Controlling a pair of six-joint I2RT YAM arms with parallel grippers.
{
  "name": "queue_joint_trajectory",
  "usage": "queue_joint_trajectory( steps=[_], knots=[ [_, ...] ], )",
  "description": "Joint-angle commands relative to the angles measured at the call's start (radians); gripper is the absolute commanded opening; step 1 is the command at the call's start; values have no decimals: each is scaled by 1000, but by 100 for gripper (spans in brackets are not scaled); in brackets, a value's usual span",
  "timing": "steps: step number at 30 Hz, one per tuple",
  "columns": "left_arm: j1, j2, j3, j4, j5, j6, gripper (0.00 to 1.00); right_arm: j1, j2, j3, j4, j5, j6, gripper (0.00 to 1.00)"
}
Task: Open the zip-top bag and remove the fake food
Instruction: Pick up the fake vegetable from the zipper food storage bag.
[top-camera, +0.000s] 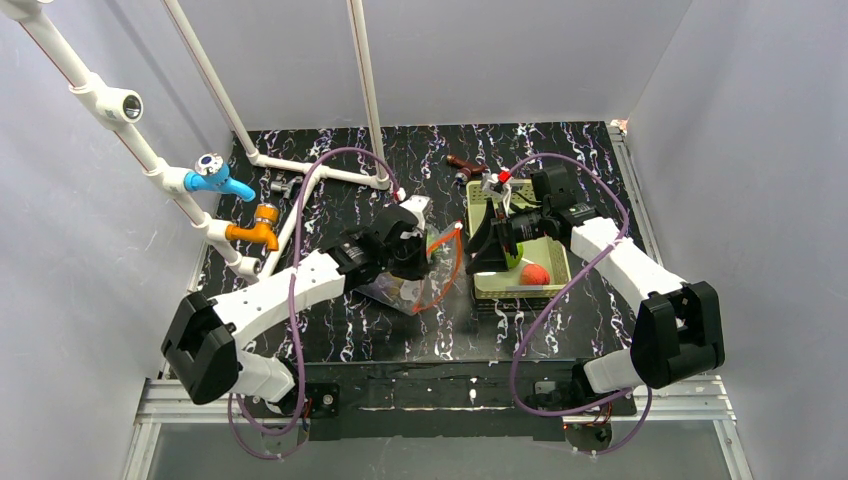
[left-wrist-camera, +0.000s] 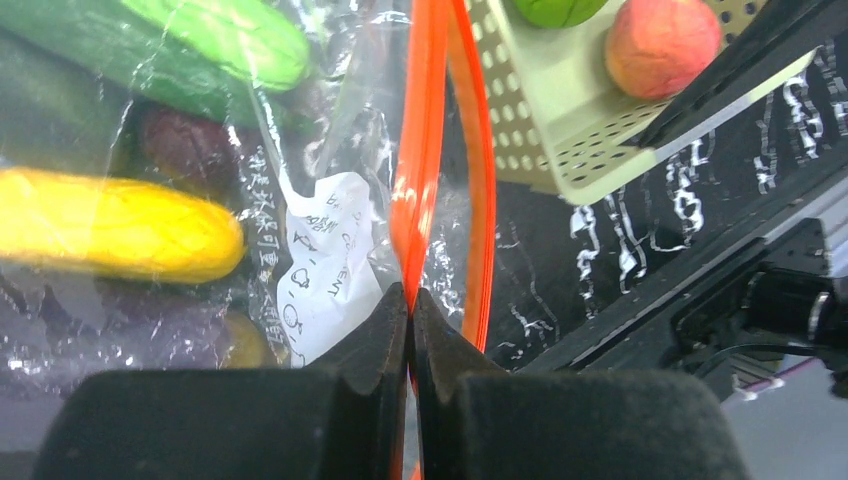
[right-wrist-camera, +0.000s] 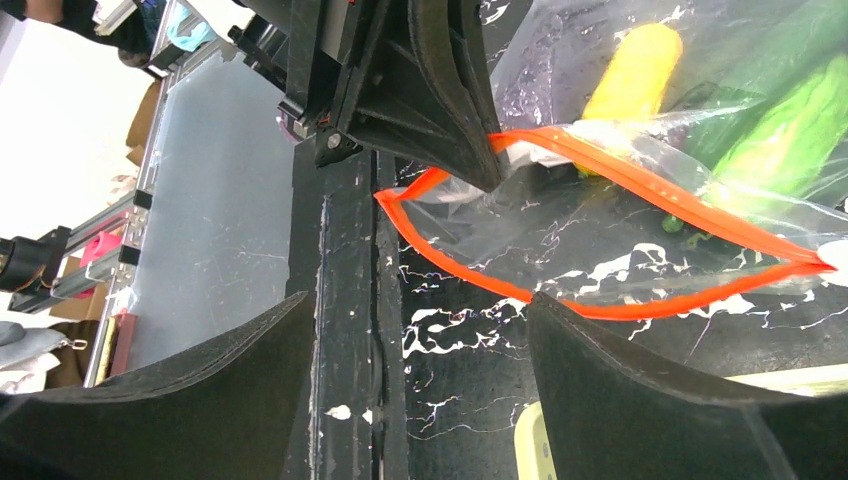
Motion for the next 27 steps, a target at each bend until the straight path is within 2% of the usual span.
queue_joint_trajectory(
  steps=[1,5,9,10,11,18,19,20,27],
  knots=[
    [7,32,66,64,80,-33,0,7,-24,47,-18,-32,-16,84],
    [13,70,73,47,57,-23,0,2,-13,62,-35,-32,-16,84],
    [16,80,62,-56,-39,37,0,-11,-17,67,-41,-32,-16,84],
    [15,67,50,-75,-46,53,0,-14,-19,67,-41,-32,125,84],
    [16,51,40,-93,-52,70,0,-18,-21,67,-41,-32,-87,84],
    [15,-54,-15,-259,-125,146,0,-20,-21,69,-32,-32,-116,84],
    [15,-65,-22,-275,-139,146,0,-20,-22,68,-10,309,-116,84],
    [16,-76,-32,-289,-151,145,0,-20,-23,65,18,110,-116,84],
    [23,-80,-100,-286,-203,80,0,-51,-19,74,79,195,-116,84]
  ],
)
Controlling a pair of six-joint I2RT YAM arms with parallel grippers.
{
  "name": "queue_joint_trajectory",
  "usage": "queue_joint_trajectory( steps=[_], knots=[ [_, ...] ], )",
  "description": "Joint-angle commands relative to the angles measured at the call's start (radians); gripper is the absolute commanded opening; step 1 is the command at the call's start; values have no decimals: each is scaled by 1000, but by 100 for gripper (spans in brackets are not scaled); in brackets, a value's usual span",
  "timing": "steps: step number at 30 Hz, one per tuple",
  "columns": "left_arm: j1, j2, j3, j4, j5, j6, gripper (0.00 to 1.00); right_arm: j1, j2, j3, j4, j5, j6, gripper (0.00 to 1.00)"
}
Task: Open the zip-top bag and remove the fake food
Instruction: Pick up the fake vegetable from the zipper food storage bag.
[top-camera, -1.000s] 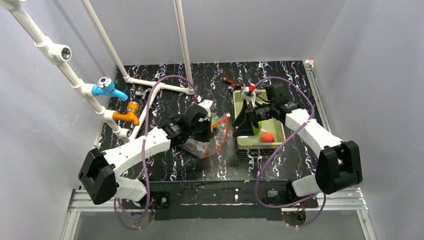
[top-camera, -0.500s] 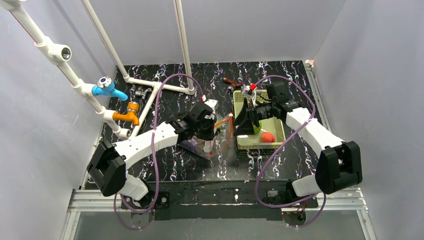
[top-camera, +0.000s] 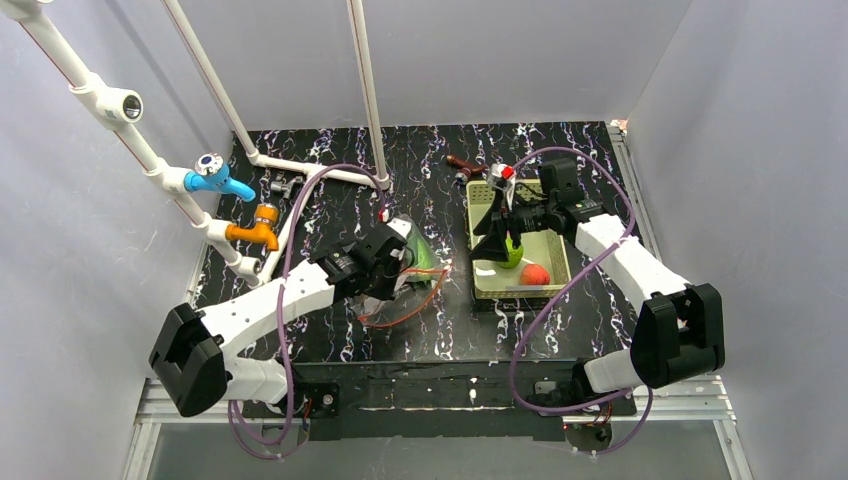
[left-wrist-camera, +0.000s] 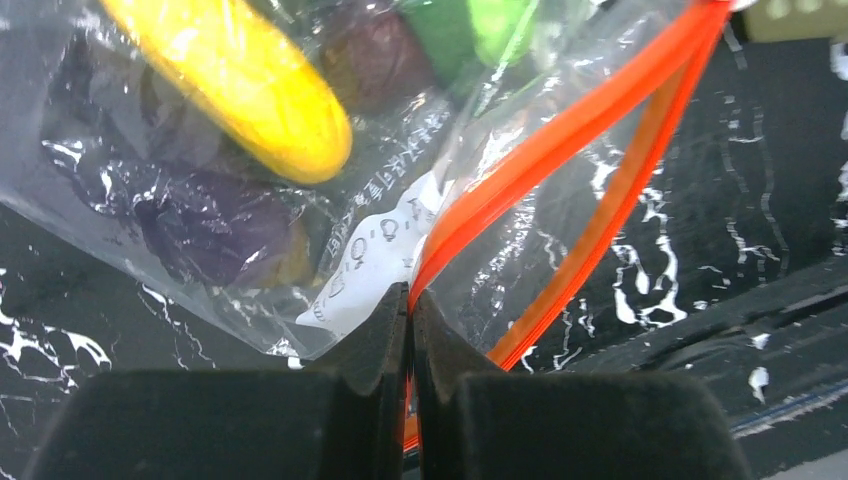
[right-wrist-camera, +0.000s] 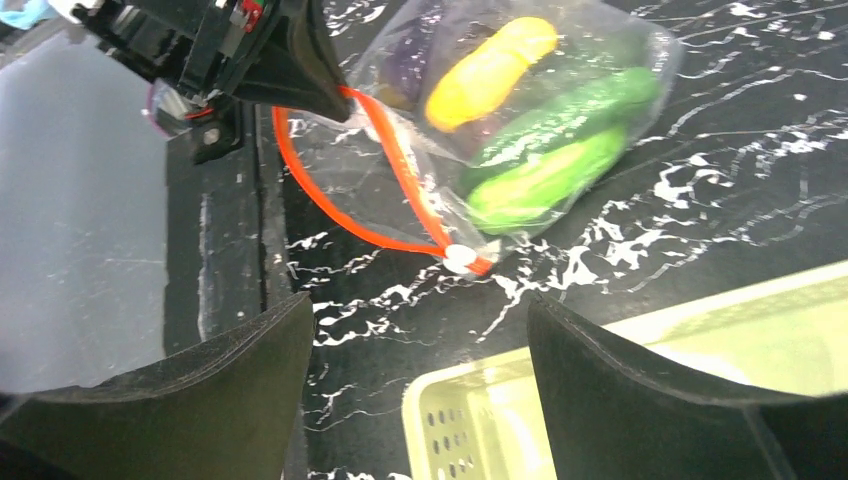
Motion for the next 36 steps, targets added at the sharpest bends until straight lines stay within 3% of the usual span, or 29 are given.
queue_joint_trajectory(
  steps=[1,6,12,17,18,21,33,34,35,36],
  knots=[
    [13,-9,-43,-38,-55,-39,1,-26,-18,44,58,48,-16,84],
    [14,-61,-60,-7,-8,-82,36,-46,-26,35,75,35,-16,84],
    [13,-202,-98,28,75,-150,61,-55,-26,35,77,35,-16,84],
    [7,-326,-140,79,161,-239,62,-56,-30,32,87,35,-16,84],
    [-1,-344,-142,82,164,-252,62,-56,-32,31,94,35,207,84],
    [-71,-377,-144,87,122,-287,61,-58,-52,12,144,35,310,84],
    [-297,-177,-165,206,-173,-298,61,-78,-98,-47,285,35,328,84],
    [-300,-157,-168,227,-188,-297,61,-81,-96,-46,287,538,328,84],
    [-303,-137,-171,249,-202,-299,61,-86,-94,-45,288,387,328,84],
    [-305,-118,-172,263,-225,-305,61,-91,-93,-43,289,350,328,84]
  ],
)
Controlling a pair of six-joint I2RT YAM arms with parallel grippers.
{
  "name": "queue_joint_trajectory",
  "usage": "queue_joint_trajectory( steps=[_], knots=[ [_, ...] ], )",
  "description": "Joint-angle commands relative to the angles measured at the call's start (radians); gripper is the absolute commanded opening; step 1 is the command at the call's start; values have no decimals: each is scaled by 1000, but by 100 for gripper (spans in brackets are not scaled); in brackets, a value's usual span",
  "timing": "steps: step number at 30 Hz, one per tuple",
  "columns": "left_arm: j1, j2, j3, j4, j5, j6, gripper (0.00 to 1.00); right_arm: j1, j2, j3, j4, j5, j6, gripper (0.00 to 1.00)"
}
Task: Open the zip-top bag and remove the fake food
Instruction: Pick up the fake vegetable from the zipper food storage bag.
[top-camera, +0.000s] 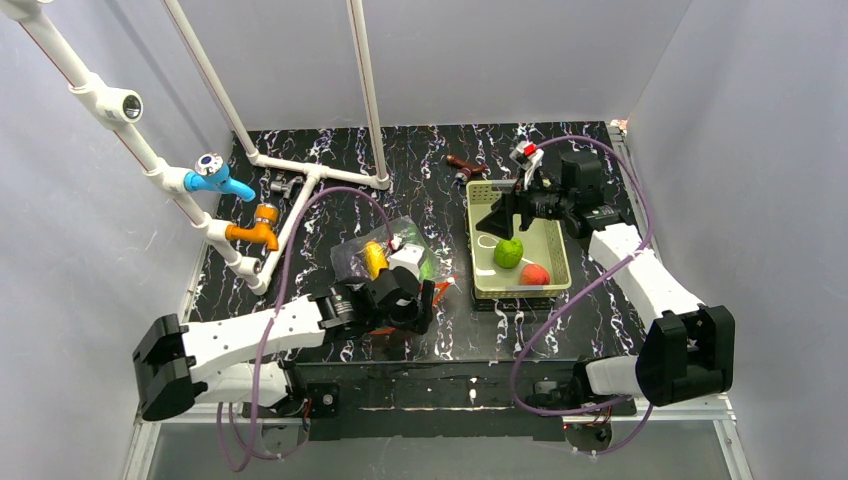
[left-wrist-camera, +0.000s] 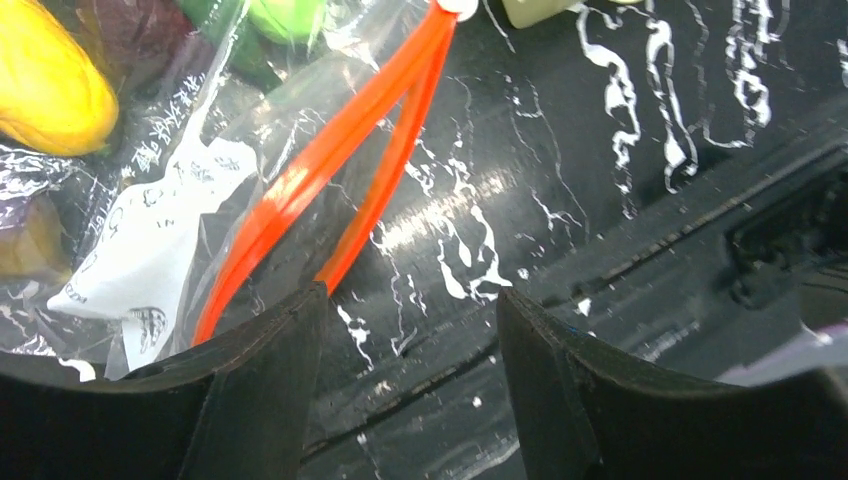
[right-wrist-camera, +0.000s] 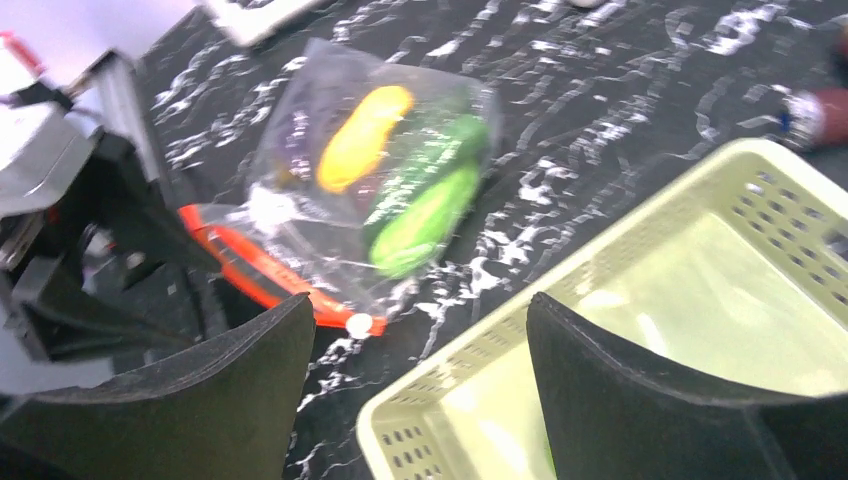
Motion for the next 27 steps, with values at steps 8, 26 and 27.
queue_joint_trajectory(
  steps=[8,26,27],
  knots=[
    [-24,148,-17,133,-319,-73,44,-52,3,-2,56,122,14,84],
    [-39,253,-116,296,-427,-135,31,-58,17,-2,57,53,204,84],
    [-39,267,-123,320,-447,-125,31,-58,16,-2,57,53,204,84]
  ],
)
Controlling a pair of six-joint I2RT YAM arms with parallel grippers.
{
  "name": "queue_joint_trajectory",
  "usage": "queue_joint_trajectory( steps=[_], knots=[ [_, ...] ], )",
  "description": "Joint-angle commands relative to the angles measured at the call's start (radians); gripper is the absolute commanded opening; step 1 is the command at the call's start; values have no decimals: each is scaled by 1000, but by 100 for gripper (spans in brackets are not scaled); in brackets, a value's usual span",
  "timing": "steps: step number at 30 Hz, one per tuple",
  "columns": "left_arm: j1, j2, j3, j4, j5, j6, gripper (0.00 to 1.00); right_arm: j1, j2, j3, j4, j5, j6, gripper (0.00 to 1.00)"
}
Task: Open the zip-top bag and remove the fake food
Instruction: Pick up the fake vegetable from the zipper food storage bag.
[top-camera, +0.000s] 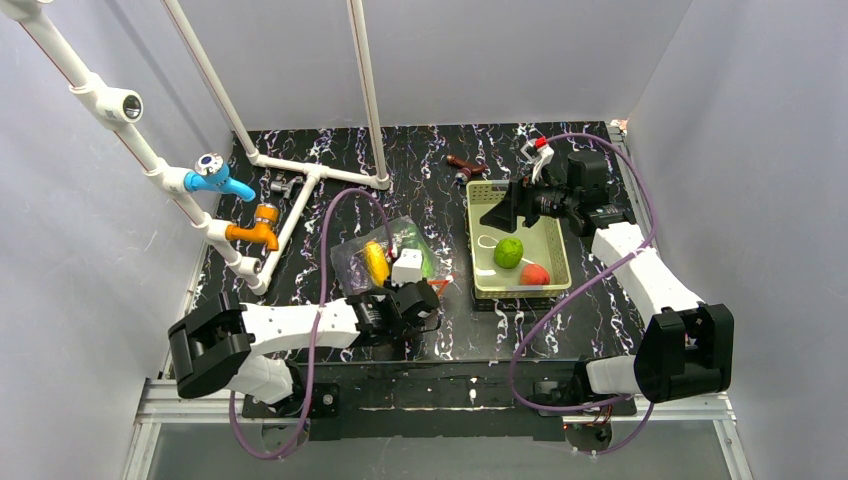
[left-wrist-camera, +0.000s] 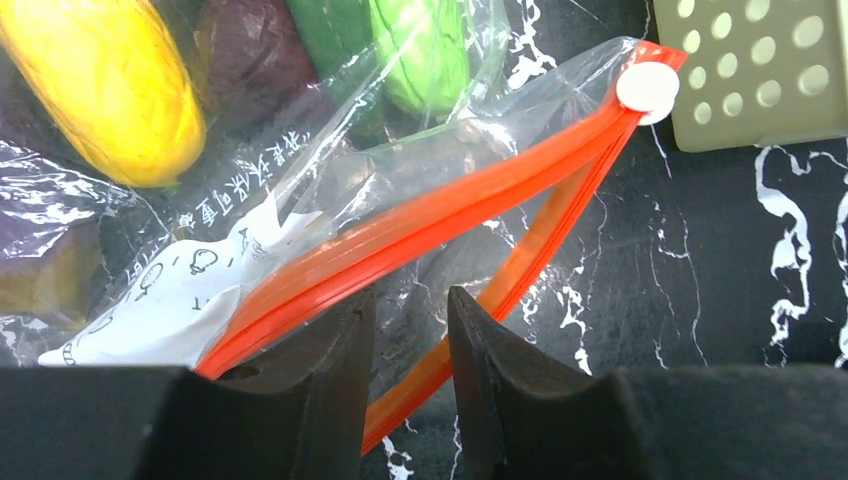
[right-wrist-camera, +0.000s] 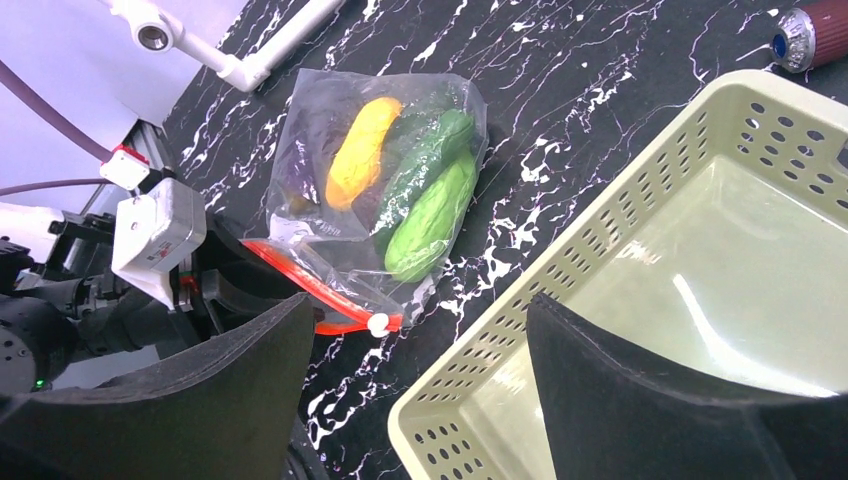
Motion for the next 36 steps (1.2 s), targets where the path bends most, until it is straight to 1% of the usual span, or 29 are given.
queue_joint_trajectory(
  steps=[1,4,7,11,18,19,20,21,23,24,25,26,29,32,36],
  knots=[
    [-4,30,-33,104,-145,13,33,-7,1,3,42,-23,28,84],
    [-4,65,-49,218,-198,62,36,-7,1,3,42,-23,28,84],
    [3,96,-34,271,-220,95,37,-8,2,3,42,-23,28,84],
    [32,142,-16,265,-243,77,38,-9,3,3,42,-23,28,84],
    [74,170,-3,248,-271,13,40,-9,6,6,41,-23,28,84],
    [81,178,1,254,-266,8,40,-9,7,5,41,168,28,84],
    [86,183,6,261,-261,7,40,-9,8,4,41,-22,28,84],
    [89,192,10,274,-259,5,40,-9,7,6,40,-47,28,84],
    [94,203,14,292,-250,9,40,-9,5,8,36,-52,28,84],
    [96,209,14,298,-244,10,40,-9,4,8,36,-53,-48,84],
    [99,214,16,299,-240,9,40,-10,5,8,34,-53,10,84],
    [101,219,21,297,-239,8,40,-10,6,8,34,-54,17,84],
    [110,238,33,286,-244,-8,40,-10,9,9,34,-59,17,84],
    [125,259,53,235,-258,-82,40,-9,9,10,32,-69,17,84],
    [142,274,61,223,-260,-126,39,-10,11,13,29,-82,17,84]
  ],
)
